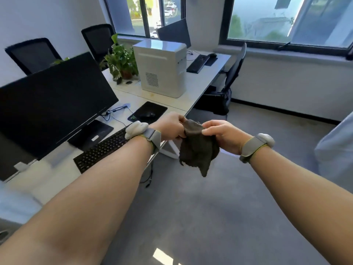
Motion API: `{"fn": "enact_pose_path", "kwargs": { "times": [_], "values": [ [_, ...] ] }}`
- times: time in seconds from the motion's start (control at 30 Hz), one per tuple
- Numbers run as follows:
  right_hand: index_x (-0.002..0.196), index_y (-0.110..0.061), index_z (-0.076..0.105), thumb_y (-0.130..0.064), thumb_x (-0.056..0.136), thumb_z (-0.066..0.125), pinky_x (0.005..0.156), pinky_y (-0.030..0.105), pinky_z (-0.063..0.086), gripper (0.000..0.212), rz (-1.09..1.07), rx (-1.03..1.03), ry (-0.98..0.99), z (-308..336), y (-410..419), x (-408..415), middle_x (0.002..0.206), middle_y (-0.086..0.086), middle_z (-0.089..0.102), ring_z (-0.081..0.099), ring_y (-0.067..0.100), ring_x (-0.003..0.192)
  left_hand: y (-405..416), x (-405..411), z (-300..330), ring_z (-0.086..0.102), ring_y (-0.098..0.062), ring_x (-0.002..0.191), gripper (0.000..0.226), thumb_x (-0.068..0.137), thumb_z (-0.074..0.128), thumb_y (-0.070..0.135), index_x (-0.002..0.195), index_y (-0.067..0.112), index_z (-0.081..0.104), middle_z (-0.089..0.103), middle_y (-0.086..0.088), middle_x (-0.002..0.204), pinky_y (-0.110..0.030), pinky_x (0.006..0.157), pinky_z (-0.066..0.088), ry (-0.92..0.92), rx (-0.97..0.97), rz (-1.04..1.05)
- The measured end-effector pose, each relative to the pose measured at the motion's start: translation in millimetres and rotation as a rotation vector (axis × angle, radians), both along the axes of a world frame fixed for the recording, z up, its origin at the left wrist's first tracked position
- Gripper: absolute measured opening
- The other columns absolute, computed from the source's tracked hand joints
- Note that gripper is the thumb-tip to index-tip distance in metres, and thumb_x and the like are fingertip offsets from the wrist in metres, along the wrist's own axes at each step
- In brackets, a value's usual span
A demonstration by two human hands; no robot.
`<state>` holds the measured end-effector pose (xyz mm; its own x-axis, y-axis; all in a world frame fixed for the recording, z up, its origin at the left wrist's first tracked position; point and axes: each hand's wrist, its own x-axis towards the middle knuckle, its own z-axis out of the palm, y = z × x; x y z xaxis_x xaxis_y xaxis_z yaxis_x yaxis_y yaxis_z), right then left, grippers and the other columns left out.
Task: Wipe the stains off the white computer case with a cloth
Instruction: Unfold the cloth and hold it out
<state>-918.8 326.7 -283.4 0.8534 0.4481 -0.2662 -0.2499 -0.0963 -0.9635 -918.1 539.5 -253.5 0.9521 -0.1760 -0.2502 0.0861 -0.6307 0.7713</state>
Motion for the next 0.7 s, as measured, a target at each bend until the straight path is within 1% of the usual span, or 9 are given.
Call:
{"fn": "enact_pose_path", "kwargs": {
  "times": [0.07,0.1,0.17,0.23,0.3,0.37,0.43,0.53,0.7],
  "values": [
    [0.097,-0.011,0.073,-0.041,0.100,0.060,0.087,0.037,0.053,0.033,0.078,0.054,0.130,8,-17,9,0.089,0.009,0.072,0.069,0.022,0.087,-28,21,1,0.069,-0.029,0.082,0.032,0.083,0.060,-0.014,0.107,0.007,0.068,0.071,-0.023,0.097,-0.047,0.084,0.061,0.007,-0.055,-0.031],
    [0.099,-0.012,0.074,-0.044,0.101,0.055,0.087,0.036,0.053,0.038,0.077,0.080,0.168,9,-24,14,0.092,0.009,0.073,0.070,0.022,0.087,-40,30,1,0.068,-0.028,0.079,0.034,0.081,0.060,-0.014,0.108,0.006,0.068,0.070,-0.020,0.091,-0.049,0.085,0.061,0.014,-0.066,-0.052],
    [0.101,-0.008,0.071,-0.033,0.100,0.058,0.088,0.036,0.054,0.028,-0.039,0.127,0.147,7,-41,31,0.094,0.011,0.072,0.068,0.025,0.091,-62,49,0,0.067,-0.026,0.077,0.036,0.080,0.062,-0.015,0.111,0.004,0.068,0.067,-0.014,0.085,-0.049,0.086,0.061,0.025,-0.048,-0.084],
    [0.095,-0.007,0.068,-0.018,0.101,0.060,0.088,0.038,0.053,0.015,-0.198,0.187,0.084,2,-55,44,0.089,0.012,0.067,0.064,0.025,0.088,-70,63,-1,0.071,-0.036,0.086,0.036,0.079,0.062,-0.015,0.110,0.003,0.069,0.071,-0.022,0.094,-0.051,0.087,0.061,0.022,-0.010,-0.096],
    [0.089,-0.007,0.067,-0.013,0.102,0.055,0.083,0.039,0.052,0.018,-0.353,0.232,0.085,-5,-81,71,0.084,0.010,0.065,0.063,0.023,0.080,-87,95,-4,0.071,-0.040,0.086,0.031,0.079,0.061,-0.014,0.100,0.005,0.073,0.072,-0.024,0.092,-0.050,0.083,0.062,0.021,0.039,-0.122],
    [0.085,-0.007,0.065,-0.009,0.100,0.055,0.072,0.038,0.050,0.018,-0.508,0.179,0.041,-12,-102,93,0.076,0.009,0.062,0.061,0.021,0.072,-98,124,-10,0.064,-0.032,0.075,0.026,0.079,0.059,-0.011,0.082,0.011,0.073,0.066,-0.014,0.076,-0.041,0.069,0.062,0.005,0.071,-0.110],
    [0.083,-0.006,0.062,-0.005,0.094,0.061,0.066,0.039,0.054,0.012,-0.651,0.049,-0.047,-16,-122,117,0.072,0.010,0.058,0.058,0.021,0.066,-110,155,-15,0.056,-0.024,0.068,0.027,0.077,0.056,-0.008,0.070,0.013,0.070,0.058,-0.005,0.063,-0.027,0.057,0.050,-0.013,0.064,-0.071],
    [0.075,-0.005,0.060,0.003,0.086,0.064,0.059,0.036,0.062,0.014,-0.767,-0.143,-0.130,-19,-151,160,0.070,0.012,0.057,0.061,0.023,0.061,-131,209,-24,0.046,-0.021,0.060,0.018,0.079,0.053,-0.001,0.068,0.005,0.066,0.051,-0.003,0.059,-0.019,0.047,0.037,-0.034,0.048,-0.076],
    [0.075,-0.009,0.059,0.003,0.093,0.055,0.059,0.034,0.055,0.021,-0.881,-0.107,-0.054,-25,-198,236,0.073,0.012,0.053,0.056,0.025,0.065,-169,303,-33,0.058,-0.023,0.076,0.016,0.083,0.052,0.005,0.088,0.012,0.065,0.062,-0.010,0.086,-0.035,0.071,0.052,0.030,-0.086,-0.112]
  ]
}}
